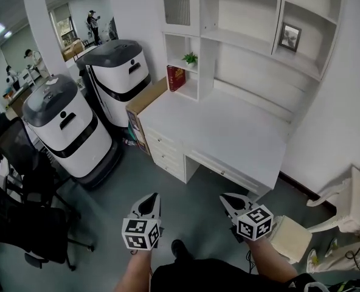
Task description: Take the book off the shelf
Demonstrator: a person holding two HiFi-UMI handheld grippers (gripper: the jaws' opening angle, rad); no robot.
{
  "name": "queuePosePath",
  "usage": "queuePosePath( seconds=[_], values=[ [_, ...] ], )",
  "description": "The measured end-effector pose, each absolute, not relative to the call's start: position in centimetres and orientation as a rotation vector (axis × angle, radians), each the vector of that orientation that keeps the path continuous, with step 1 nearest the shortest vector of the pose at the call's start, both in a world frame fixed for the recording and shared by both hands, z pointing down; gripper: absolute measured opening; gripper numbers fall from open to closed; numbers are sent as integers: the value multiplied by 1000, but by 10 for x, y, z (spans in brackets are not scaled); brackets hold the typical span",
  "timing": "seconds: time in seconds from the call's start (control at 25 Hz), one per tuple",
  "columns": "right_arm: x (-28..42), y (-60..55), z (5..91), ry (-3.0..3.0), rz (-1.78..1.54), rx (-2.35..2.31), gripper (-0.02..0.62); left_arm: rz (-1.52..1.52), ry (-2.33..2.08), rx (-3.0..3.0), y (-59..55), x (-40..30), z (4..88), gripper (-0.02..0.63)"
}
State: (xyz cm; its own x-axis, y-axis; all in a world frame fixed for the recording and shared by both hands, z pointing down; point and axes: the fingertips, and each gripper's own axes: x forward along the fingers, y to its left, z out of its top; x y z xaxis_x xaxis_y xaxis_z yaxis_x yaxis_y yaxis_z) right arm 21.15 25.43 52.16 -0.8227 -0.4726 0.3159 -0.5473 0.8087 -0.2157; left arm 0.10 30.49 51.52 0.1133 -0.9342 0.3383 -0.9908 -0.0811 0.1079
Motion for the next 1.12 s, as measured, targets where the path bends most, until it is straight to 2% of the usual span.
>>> queuePosePath(
  seconds=[0.2,0.36,0.68,1.12],
  values=[
    [122,240,512,-2779,408,665,14,243,-1893,2058,285,-66,519,11],
    [77,232,513,-2765,408,631,14,217,-1895,2042,275,-108,521,11],
    [38,212,527,-2724,447,634,14,212,-1877,2018,254,-153,532,11],
    [9,123,542,-2720,503,609,14,224,-1862,1977,173,-175,547,11]
  ],
)
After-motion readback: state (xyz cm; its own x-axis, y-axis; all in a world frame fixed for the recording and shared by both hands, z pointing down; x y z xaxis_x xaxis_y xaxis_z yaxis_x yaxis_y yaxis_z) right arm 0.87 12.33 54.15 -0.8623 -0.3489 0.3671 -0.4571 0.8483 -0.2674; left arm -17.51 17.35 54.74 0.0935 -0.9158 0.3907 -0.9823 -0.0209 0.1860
